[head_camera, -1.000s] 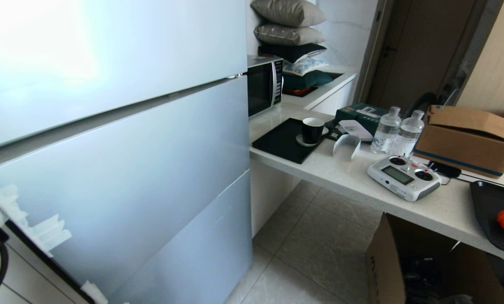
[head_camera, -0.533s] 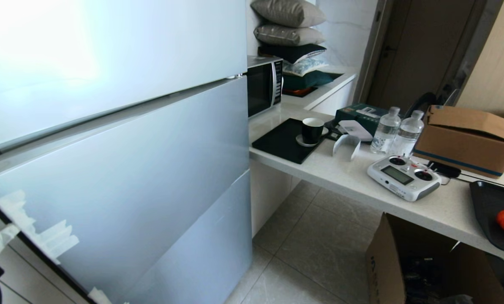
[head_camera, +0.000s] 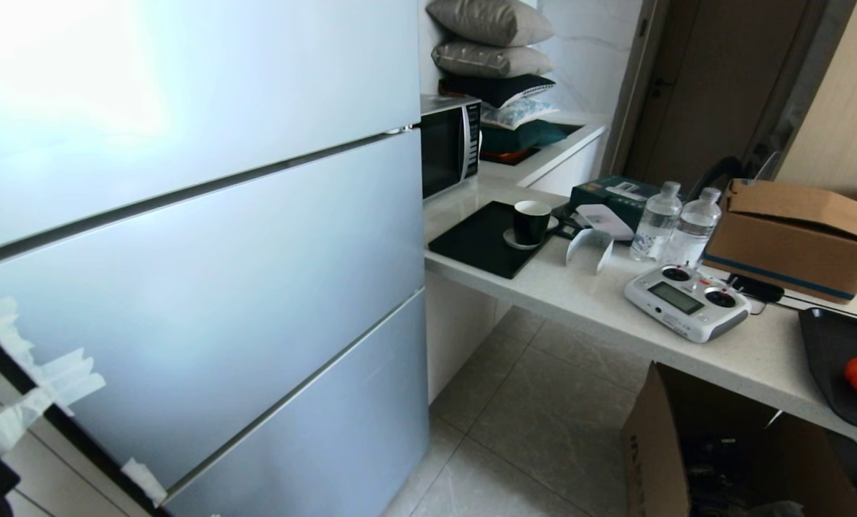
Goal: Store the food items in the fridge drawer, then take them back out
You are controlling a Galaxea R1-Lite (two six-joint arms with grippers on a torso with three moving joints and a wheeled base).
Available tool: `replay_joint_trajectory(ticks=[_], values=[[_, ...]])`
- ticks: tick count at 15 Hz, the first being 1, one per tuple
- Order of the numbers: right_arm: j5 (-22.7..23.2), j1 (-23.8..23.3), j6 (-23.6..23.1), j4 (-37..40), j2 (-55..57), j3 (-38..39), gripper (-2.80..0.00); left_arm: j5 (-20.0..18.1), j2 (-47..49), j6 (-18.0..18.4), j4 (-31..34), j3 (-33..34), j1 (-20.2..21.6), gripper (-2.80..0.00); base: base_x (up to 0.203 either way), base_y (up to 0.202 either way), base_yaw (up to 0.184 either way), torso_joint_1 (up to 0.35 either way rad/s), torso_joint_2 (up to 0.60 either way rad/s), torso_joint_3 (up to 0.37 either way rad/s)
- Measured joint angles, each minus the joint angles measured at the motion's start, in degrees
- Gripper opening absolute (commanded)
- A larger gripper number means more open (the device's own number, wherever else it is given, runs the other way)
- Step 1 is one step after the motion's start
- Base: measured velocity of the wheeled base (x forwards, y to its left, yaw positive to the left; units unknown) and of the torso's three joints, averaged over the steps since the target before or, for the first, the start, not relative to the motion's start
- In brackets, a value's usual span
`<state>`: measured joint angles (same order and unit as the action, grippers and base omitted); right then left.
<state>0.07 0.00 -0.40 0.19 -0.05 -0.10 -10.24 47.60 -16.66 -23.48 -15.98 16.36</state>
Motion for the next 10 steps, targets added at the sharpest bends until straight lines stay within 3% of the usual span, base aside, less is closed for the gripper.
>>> replay_joint_trajectory(ticks=[2, 6, 7, 10], values=[[0.0, 0.0, -0.01, -0.01, 0.0, 0.0, -2.8, 3.02, -0.87, 0.33, -0.13, -0.23, 0.24, -2.8, 0.0, 0.0, 0.0, 0.0, 0.0, 0.0], [0.0, 0.0, -0.01, -0.01, -0.02, 0.0, -2.8, 21.22, -1.34, 4.76, -0.64, -4.42, 1.14, -2.8, 0.0, 0.0, 0.0, 0.0, 0.0, 0.0], [0.0, 0.0, 0.0, -0.01, -0.02, 0.0, -2.8, 23.5, -0.24, 5.66, -0.72, -5.17, 1.24, -2.8, 0.0, 0.0, 0.0, 0.0, 0.0, 0.0], [-0.02, 0.0, -0.01, -0.01, -0.02, 0.0, -2.8, 24.71, 4.81, 5.65, -3.09, -6.92, 1.74, -2.8, 0.0, 0.0, 0.0, 0.0, 0.0, 0.0]])
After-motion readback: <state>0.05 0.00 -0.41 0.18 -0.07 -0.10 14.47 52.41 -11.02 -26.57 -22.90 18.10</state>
